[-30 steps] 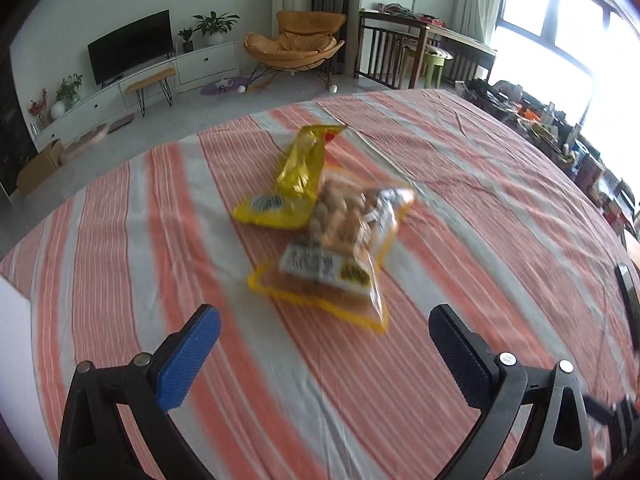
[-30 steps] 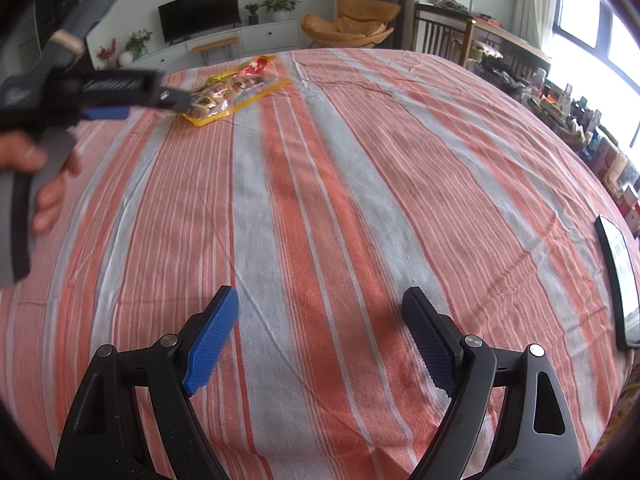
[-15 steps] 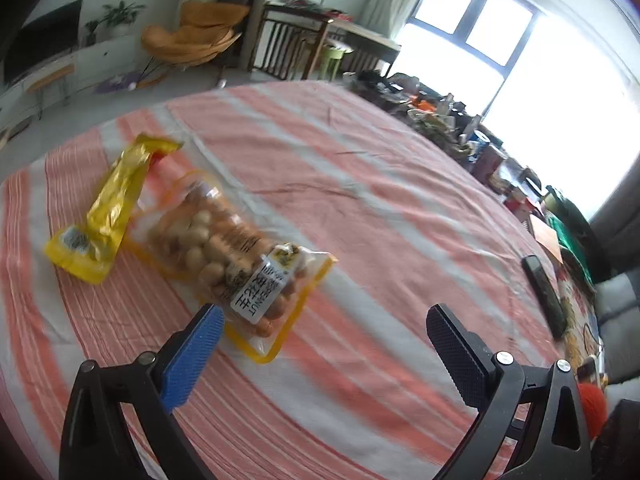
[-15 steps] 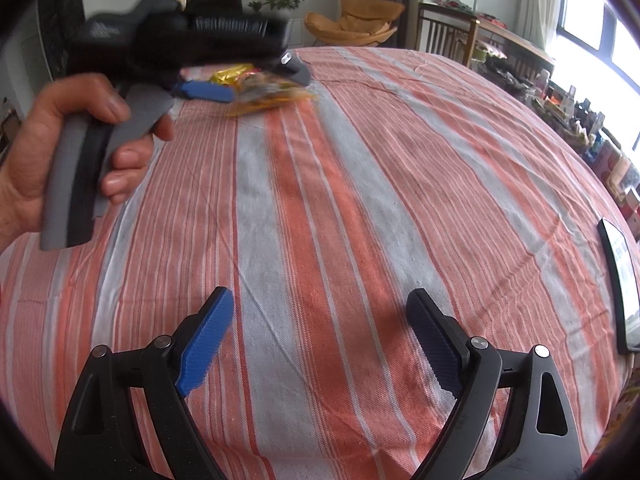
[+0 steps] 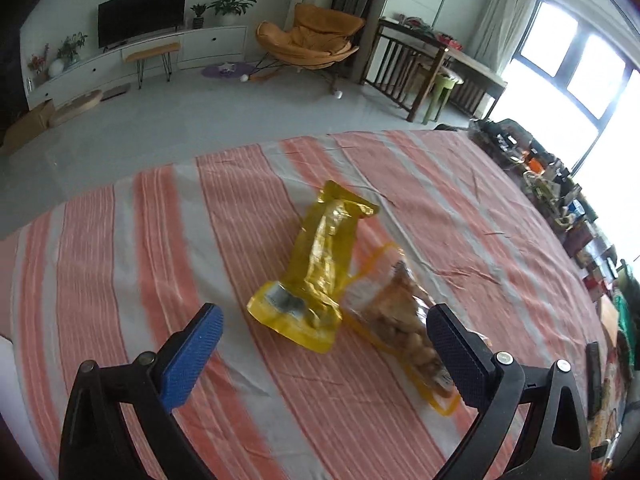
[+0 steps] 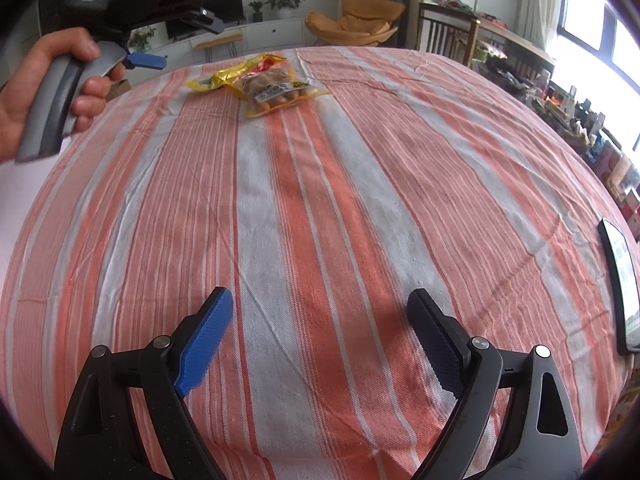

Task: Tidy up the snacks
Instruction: 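Grasp the long yellow packet with the left tool, then lift the yellow packet with the left tool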

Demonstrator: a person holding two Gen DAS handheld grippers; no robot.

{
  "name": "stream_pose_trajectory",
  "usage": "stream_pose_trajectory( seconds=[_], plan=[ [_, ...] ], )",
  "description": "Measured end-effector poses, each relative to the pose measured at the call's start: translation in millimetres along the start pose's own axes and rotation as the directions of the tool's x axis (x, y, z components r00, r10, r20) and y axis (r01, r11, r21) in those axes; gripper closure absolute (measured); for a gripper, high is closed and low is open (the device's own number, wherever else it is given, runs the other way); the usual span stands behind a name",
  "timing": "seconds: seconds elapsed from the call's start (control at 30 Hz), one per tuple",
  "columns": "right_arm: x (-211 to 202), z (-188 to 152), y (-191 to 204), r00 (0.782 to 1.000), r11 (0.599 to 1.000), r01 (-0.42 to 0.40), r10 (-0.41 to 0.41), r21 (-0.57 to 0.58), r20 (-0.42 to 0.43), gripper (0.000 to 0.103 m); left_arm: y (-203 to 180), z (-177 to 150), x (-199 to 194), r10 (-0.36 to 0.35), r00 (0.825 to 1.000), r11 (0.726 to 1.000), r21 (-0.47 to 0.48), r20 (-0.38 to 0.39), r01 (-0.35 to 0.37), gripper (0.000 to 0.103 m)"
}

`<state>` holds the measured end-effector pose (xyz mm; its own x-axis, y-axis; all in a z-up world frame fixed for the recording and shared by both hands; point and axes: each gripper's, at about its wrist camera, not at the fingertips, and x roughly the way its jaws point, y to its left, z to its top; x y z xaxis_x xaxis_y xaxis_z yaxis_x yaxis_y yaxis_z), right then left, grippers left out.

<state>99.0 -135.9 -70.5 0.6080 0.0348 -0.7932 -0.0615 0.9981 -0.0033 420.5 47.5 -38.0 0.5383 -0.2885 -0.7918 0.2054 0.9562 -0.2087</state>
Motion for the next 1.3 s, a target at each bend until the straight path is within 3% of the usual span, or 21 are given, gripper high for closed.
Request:
stream_pose_trajectory(
  seconds=[0.07,0.27,0.5,0.57,0.6,0.7,0.8,0.87,1.0,1.13,1.3],
  plan=[
    [0.0,-0.1,0.3,1.000,1.000,0.000,0.000,0.000,0.000,0.012,-1.2,14.2,16.6,0.020,0.999,1.000,0.012,-0.030,-0.019,0.002],
    [0.1,0.0,-0.3,1.000,1.000,0.000,0.000,-0.001,-0.001,0.011,-20.1,45.6,62.1,-0.013,0.998,1.000,0.003,-0.067,0.014,0.002],
    [2.1,0.9,3.1,1.000,1.000,-0.004,0.004,-0.002,-0.004,0.010,-31.7,42.4,114.2,0.046,0.990,0.999,0.017,-0.134,-0.044,0.004],
    [2.3,1.4,4.1,1.000,1.000,-0.005,0.005,-0.003,-0.004,0.009,-35.9,38.7,117.3,0.066,0.991,0.997,0.046,-0.115,-0.061,0.006],
    [2.2,1.6,4.5,1.000,1.000,-0.005,0.005,-0.003,-0.004,0.009,-36.6,38.2,116.8,0.072,0.992,0.996,0.055,-0.103,-0.067,0.011],
    [2.1,2.5,3.3,1.000,1.000,-0.006,0.006,-0.003,-0.005,0.009,-29.1,41.1,111.6,0.123,0.990,0.991,0.054,-0.067,-0.120,0.055],
    [2.1,2.6,3.1,1.000,1.000,-0.006,0.006,-0.003,-0.005,0.009,-13.0,37.0,103.4,0.112,0.992,0.994,0.022,-0.053,-0.111,0.058],
    [2.4,3.2,2.4,1.000,1.000,-0.007,0.007,-0.003,-0.005,0.009,-10.9,28.7,94.5,0.143,0.989,0.989,0.040,-0.027,-0.141,0.061],
    [2.3,3.2,2.5,1.000,1.000,-0.007,0.007,-0.003,-0.005,0.009,5.5,1.9,69.8,0.161,0.987,0.986,-0.028,-0.026,-0.162,0.061],
    [2.3,3.2,2.7,1.000,1.000,-0.007,0.007,-0.003,-0.006,0.009,17.6,-42.7,34.0,0.233,0.972,0.969,-0.079,-0.040,-0.236,0.061],
    [2.3,3.2,2.8,1.000,1.000,-0.007,0.007,-0.003,-0.006,0.009,20.3,-107.6,-10.7,0.257,0.963,0.953,-0.144,-0.082,-0.267,0.061]
  ],
)
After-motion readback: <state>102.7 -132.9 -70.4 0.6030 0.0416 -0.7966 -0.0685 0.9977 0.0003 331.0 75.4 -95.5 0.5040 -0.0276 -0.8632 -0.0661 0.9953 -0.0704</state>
